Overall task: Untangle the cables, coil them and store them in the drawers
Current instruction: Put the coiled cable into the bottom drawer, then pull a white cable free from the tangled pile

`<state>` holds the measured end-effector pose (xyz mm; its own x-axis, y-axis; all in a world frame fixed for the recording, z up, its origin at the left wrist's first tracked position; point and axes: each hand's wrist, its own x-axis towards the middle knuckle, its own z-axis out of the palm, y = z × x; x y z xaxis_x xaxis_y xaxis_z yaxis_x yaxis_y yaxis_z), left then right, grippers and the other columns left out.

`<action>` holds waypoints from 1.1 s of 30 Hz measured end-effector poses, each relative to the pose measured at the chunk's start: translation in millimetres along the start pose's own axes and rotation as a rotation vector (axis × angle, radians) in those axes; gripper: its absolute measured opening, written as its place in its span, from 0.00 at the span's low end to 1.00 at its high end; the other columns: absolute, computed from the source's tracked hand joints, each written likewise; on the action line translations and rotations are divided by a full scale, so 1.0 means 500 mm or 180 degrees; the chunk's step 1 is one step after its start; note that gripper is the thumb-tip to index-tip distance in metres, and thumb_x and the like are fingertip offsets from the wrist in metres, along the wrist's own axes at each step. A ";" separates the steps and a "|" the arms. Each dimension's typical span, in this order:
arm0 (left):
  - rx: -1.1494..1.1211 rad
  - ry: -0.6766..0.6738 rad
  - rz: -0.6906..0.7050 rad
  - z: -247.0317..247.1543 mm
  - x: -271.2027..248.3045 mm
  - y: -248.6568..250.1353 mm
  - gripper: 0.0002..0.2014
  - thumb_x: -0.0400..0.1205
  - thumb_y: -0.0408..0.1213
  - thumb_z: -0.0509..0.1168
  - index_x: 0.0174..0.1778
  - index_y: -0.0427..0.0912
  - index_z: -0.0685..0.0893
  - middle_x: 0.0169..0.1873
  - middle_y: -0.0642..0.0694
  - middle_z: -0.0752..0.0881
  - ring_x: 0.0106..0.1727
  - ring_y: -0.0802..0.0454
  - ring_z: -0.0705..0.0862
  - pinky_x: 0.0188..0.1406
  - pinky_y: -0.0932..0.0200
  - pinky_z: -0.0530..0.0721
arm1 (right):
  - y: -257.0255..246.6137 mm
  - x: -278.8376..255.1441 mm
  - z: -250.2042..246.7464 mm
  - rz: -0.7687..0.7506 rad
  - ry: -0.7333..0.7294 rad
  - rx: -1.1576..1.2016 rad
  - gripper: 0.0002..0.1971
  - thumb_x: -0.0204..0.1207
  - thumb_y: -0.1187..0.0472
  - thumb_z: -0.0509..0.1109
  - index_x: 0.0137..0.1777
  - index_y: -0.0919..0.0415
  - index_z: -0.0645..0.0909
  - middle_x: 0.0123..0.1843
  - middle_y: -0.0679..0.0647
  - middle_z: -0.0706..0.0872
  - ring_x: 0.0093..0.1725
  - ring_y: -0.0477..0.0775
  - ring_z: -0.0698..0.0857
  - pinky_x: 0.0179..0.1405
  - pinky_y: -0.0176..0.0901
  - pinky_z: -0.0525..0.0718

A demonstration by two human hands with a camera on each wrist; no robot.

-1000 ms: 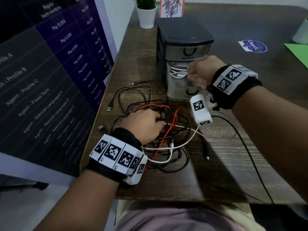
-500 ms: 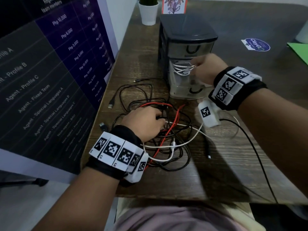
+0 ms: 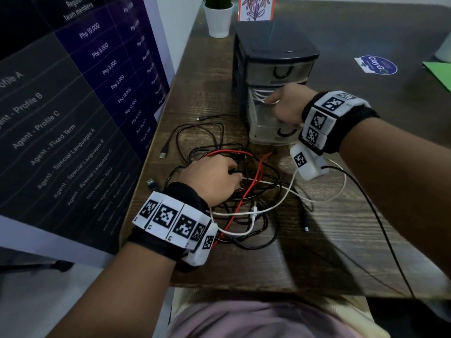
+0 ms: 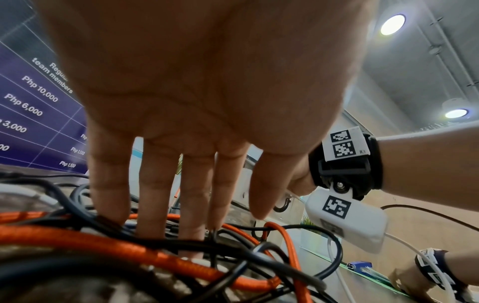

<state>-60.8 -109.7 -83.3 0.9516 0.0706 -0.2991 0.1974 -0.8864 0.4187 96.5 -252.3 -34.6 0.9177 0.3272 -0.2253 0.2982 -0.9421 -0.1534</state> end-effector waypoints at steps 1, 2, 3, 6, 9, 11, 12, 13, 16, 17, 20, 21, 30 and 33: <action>0.0010 0.0007 -0.0002 0.000 0.001 0.000 0.19 0.86 0.53 0.60 0.71 0.54 0.81 0.66 0.49 0.84 0.68 0.44 0.80 0.68 0.47 0.79 | 0.000 0.000 0.001 -0.0015 -0.0024 -0.0021 0.22 0.83 0.67 0.55 0.74 0.58 0.79 0.74 0.62 0.78 0.71 0.67 0.77 0.70 0.53 0.78; 0.0023 0.0012 -0.0007 0.001 0.001 -0.001 0.19 0.86 0.53 0.60 0.71 0.55 0.81 0.67 0.49 0.84 0.69 0.44 0.80 0.67 0.46 0.79 | 0.002 0.000 0.000 -0.0033 -0.0038 -0.0028 0.22 0.83 0.67 0.55 0.74 0.58 0.79 0.74 0.62 0.78 0.71 0.67 0.77 0.68 0.51 0.79; 0.0034 0.0018 -0.0013 0.001 0.002 -0.001 0.19 0.86 0.53 0.60 0.71 0.55 0.80 0.67 0.49 0.84 0.69 0.44 0.80 0.67 0.47 0.80 | 0.004 0.000 0.000 -0.0038 -0.0022 0.0024 0.22 0.83 0.68 0.56 0.73 0.57 0.80 0.73 0.62 0.79 0.70 0.66 0.78 0.66 0.49 0.79; -0.0001 0.0044 -0.0016 0.004 0.006 -0.004 0.19 0.85 0.53 0.61 0.72 0.55 0.80 0.67 0.50 0.84 0.69 0.44 0.80 0.68 0.47 0.79 | 0.009 -0.008 -0.010 -0.0056 0.0152 0.0374 0.22 0.81 0.68 0.58 0.70 0.53 0.83 0.68 0.57 0.84 0.67 0.61 0.81 0.61 0.45 0.79; -0.0089 0.0078 0.0000 0.006 0.012 -0.011 0.20 0.84 0.52 0.64 0.72 0.54 0.80 0.65 0.51 0.86 0.67 0.47 0.82 0.68 0.47 0.80 | 0.006 -0.022 -0.029 -0.0261 0.0697 0.0830 0.19 0.81 0.66 0.61 0.65 0.50 0.86 0.66 0.52 0.86 0.67 0.54 0.82 0.65 0.37 0.76; -0.0131 0.0073 0.0009 0.008 0.016 -0.016 0.20 0.82 0.51 0.66 0.70 0.54 0.81 0.62 0.51 0.87 0.63 0.48 0.84 0.65 0.48 0.82 | -0.001 -0.042 -0.043 -0.0490 0.1152 0.1147 0.18 0.81 0.65 0.62 0.60 0.48 0.88 0.58 0.47 0.87 0.58 0.45 0.83 0.56 0.28 0.74; -0.0172 0.0079 -0.0004 0.010 0.017 -0.018 0.19 0.82 0.51 0.67 0.69 0.54 0.82 0.60 0.51 0.88 0.62 0.48 0.85 0.65 0.48 0.82 | -0.007 -0.056 -0.050 -0.0633 0.1385 0.1276 0.17 0.81 0.65 0.62 0.57 0.47 0.88 0.53 0.45 0.87 0.53 0.42 0.83 0.50 0.25 0.74; -0.0237 0.0095 -0.0025 0.011 0.018 -0.019 0.19 0.82 0.50 0.67 0.68 0.55 0.82 0.59 0.51 0.88 0.62 0.49 0.85 0.65 0.49 0.82 | -0.013 -0.070 -0.056 -0.0789 0.1600 0.1435 0.15 0.79 0.64 0.63 0.54 0.47 0.89 0.48 0.43 0.87 0.49 0.40 0.83 0.45 0.23 0.75; -0.0555 0.0124 -0.0075 0.013 0.019 -0.023 0.16 0.82 0.49 0.68 0.66 0.55 0.84 0.57 0.52 0.88 0.61 0.51 0.85 0.66 0.48 0.82 | -0.024 -0.117 -0.069 -0.1365 0.1868 0.2041 0.14 0.73 0.65 0.63 0.47 0.50 0.88 0.40 0.41 0.88 0.38 0.38 0.85 0.39 0.26 0.78; -0.0672 0.0139 -0.0043 0.015 0.018 -0.022 0.15 0.82 0.48 0.68 0.65 0.54 0.84 0.57 0.52 0.88 0.61 0.52 0.85 0.66 0.48 0.82 | -0.024 -0.132 -0.071 -0.1536 0.1862 0.2218 0.14 0.72 0.66 0.62 0.47 0.53 0.88 0.40 0.42 0.88 0.37 0.39 0.85 0.39 0.28 0.79; -0.0968 0.0356 0.0206 0.016 0.009 -0.019 0.11 0.83 0.43 0.67 0.60 0.50 0.86 0.55 0.53 0.89 0.59 0.55 0.85 0.65 0.50 0.83 | -0.022 -0.175 -0.075 -0.1798 0.1706 0.2608 0.12 0.74 0.69 0.63 0.50 0.59 0.86 0.42 0.47 0.89 0.35 0.43 0.86 0.38 0.33 0.81; -0.1017 0.0443 0.0271 0.014 0.006 -0.019 0.10 0.83 0.42 0.67 0.59 0.51 0.87 0.54 0.53 0.89 0.58 0.57 0.86 0.64 0.52 0.83 | -0.019 -0.187 -0.075 -0.1806 0.1570 0.2701 0.11 0.75 0.69 0.64 0.50 0.59 0.86 0.42 0.48 0.89 0.35 0.45 0.87 0.37 0.36 0.82; -0.1286 0.0774 0.0959 0.007 -0.037 0.044 0.10 0.81 0.34 0.69 0.55 0.51 0.88 0.45 0.58 0.89 0.49 0.62 0.86 0.55 0.60 0.83 | 0.043 -0.206 -0.009 -0.1369 0.0652 0.3580 0.09 0.77 0.68 0.68 0.45 0.55 0.88 0.39 0.54 0.91 0.33 0.54 0.86 0.34 0.45 0.80; -0.1038 0.0477 0.1172 0.022 -0.043 0.060 0.09 0.81 0.38 0.70 0.55 0.53 0.88 0.43 0.57 0.89 0.47 0.60 0.86 0.52 0.57 0.83 | 0.077 -0.202 0.011 -0.1057 0.1060 0.3227 0.10 0.76 0.66 0.69 0.44 0.51 0.88 0.38 0.50 0.91 0.33 0.50 0.87 0.34 0.42 0.81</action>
<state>-78.0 -143.0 -73.8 0.9905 -0.1333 0.0348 -0.1168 -0.6778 0.7259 14.0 -321.0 -23.1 0.9021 0.3721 0.2184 0.3291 -0.2661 -0.9060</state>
